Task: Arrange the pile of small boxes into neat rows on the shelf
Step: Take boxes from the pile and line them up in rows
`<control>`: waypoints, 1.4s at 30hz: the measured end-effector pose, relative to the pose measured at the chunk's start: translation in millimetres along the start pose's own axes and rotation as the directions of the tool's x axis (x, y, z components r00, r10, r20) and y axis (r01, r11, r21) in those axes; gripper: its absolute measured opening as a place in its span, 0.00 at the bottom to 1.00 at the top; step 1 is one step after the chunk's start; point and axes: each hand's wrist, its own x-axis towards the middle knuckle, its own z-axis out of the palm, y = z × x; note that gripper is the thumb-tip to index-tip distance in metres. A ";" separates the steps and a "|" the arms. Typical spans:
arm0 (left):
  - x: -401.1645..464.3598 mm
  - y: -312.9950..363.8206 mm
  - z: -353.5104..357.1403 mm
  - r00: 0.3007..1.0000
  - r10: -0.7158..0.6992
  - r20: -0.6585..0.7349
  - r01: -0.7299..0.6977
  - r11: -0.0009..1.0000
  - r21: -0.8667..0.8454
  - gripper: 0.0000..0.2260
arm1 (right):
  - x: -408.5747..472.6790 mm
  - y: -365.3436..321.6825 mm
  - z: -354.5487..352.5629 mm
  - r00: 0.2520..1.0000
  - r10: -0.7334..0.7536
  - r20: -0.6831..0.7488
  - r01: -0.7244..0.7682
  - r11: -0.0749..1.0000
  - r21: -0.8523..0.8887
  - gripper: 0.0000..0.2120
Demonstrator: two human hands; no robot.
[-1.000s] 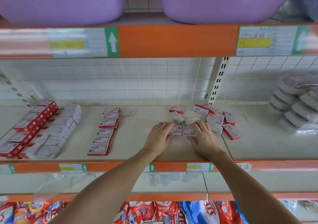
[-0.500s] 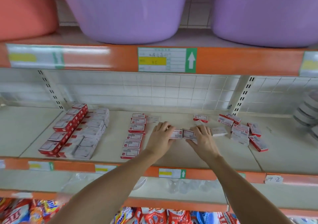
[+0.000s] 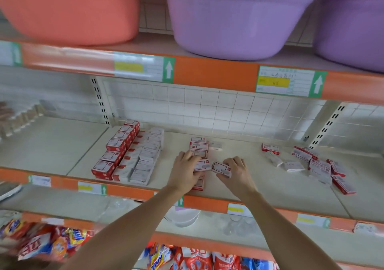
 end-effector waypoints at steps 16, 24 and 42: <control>-1.1 -22.1 -24.1 0.949 -0.031 0.314 0.013 0.998 0.058 0.17 | -11.6 -59.0 38.4 0.907 0.412 -0.090 -0.419 0.905 -0.079 0.20; 9.3 -42.3 -36.2 0.884 0.208 0.418 -0.233 0.972 0.010 0.29 | -13.8 -58.7 39.9 0.917 0.394 -0.069 -0.399 0.908 -0.129 0.21; 16.9 -32.7 -23.6 0.947 0.189 0.260 -0.259 0.928 0.268 0.17 | -14.1 -59.8 40.3 0.909 0.413 -0.055 -0.416 0.900 -0.130 0.20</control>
